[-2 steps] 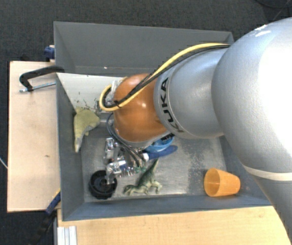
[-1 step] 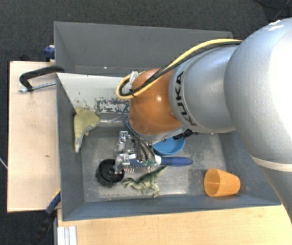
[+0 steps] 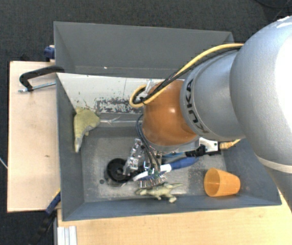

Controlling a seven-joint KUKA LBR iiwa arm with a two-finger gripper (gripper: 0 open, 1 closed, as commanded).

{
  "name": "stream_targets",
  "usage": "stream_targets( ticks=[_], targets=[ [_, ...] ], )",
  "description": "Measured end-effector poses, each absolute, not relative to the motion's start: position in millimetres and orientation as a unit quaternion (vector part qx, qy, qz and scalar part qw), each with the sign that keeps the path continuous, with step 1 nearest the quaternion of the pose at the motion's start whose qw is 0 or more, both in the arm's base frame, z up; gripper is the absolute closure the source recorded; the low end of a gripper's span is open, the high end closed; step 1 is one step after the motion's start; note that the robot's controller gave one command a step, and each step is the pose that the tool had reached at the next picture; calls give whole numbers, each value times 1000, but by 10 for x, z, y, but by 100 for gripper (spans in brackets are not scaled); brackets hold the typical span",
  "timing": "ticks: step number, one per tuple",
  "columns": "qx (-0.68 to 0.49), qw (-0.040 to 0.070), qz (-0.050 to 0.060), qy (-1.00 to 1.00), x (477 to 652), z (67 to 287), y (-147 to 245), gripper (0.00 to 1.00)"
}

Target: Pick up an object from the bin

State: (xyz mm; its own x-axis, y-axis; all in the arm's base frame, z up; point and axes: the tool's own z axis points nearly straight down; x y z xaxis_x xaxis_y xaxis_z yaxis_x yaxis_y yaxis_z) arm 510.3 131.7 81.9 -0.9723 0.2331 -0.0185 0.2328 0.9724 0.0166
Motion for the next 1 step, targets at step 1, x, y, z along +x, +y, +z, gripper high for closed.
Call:
stream_targets(
  ticks=[1],
  targets=[
    [190, 6, 14, 982, 5103, 808, 808, 100]
  ],
)
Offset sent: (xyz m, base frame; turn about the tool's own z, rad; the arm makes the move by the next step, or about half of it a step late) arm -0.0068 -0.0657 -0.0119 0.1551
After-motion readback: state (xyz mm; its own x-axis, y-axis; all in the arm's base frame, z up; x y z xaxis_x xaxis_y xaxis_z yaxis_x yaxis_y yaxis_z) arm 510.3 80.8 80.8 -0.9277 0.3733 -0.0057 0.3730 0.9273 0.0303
